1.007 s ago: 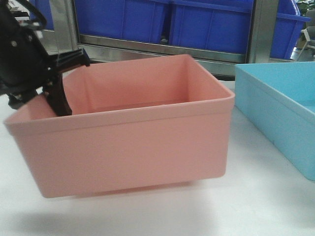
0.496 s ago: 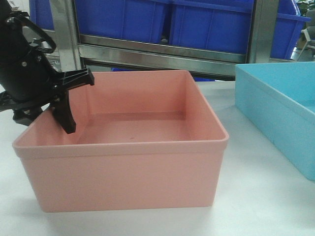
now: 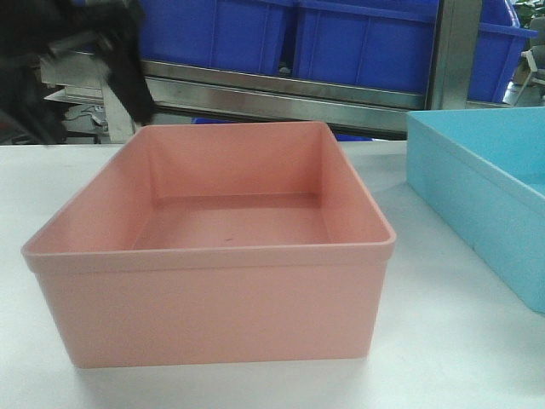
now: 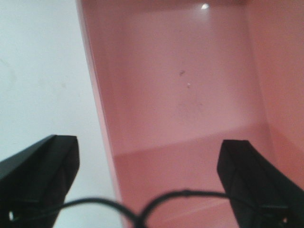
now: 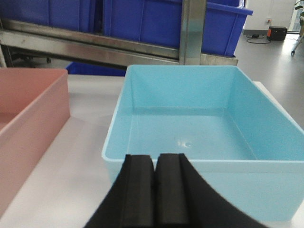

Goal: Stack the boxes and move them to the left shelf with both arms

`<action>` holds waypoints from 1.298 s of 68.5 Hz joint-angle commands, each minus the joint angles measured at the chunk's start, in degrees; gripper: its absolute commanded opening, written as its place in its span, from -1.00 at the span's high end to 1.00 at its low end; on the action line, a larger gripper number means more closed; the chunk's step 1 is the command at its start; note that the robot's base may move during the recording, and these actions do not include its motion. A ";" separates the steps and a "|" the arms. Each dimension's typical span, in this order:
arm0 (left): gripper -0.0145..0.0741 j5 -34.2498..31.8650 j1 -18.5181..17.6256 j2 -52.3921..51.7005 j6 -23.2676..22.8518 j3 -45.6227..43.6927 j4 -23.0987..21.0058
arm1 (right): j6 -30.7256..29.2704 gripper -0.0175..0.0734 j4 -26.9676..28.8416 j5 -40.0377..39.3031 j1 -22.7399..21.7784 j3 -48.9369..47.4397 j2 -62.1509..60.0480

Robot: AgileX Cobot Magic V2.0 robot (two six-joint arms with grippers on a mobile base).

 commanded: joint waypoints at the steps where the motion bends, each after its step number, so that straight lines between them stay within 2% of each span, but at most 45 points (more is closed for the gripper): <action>1: -0.21 -1.34 -0.39 -9.62 1.95 1.86 1.48 | -0.32 0.49 3.25 -5.95 -0.13 -0.47 -0.25; 13: 0.26 -5.44 -0.39 -25.87 1.95 12.62 4.33 | -0.32 0.49 4.84 -4.57 -0.13 -4.57 -0.19; 25: 0.72 -12.82 -0.39 -39.66 1.95 21.92 5.98 | -0.32 0.49 4.84 4.09 -0.13 -14.60 5.15; 39: 0.70 -16.97 -0.39 -45.49 1.95 27.64 6.12 | -0.32 0.43 4.84 9.46 -0.13 -31.09 24.63; 46: 0.70 -16.97 -0.39 -45.49 1.95 28.11 6.12 | -0.37 0.03 4.84 14.19 -0.13 -41.10 37.16; 53: 0.70 -17.00 -0.39 -45.49 1.95 28.11 6.12 | -0.37 -0.50 4.38 19.94 -0.13 -49.98 48.79; 57: 0.70 -17.00 -0.39 -45.49 1.95 28.11 6.12 | -0.37 -0.65 3.15 24.04 -0.40 -54.55 55.33; 62: 0.70 -17.00 -0.39 -45.49 1.95 28.11 6.12 | -0.37 -0.67 2.51 29.93 -1.93 -60.75 62.10; 68: 0.70 -16.89 -0.39 -45.49 1.95 28.11 6.12 | -1.54 -0.67 2.30 38.28 -5.81 -68.14 69.87; 77: 0.70 -16.64 -0.39 -45.49 1.95 28.11 6.12 | -8.37 -0.66 2.30 48.00 -14.42 -79.13 79.34; 81: 0.70 -16.55 -0.39 -45.49 1.95 28.11 6.12 | -11.84 -0.66 2.30 49.10 -17.75 -82.14 82.34; 89: 0.70 -16.37 -0.39 -45.49 1.95 28.11 6.12 | -17.60 -0.66 2.30 46.56 -21.38 -84.29 86.37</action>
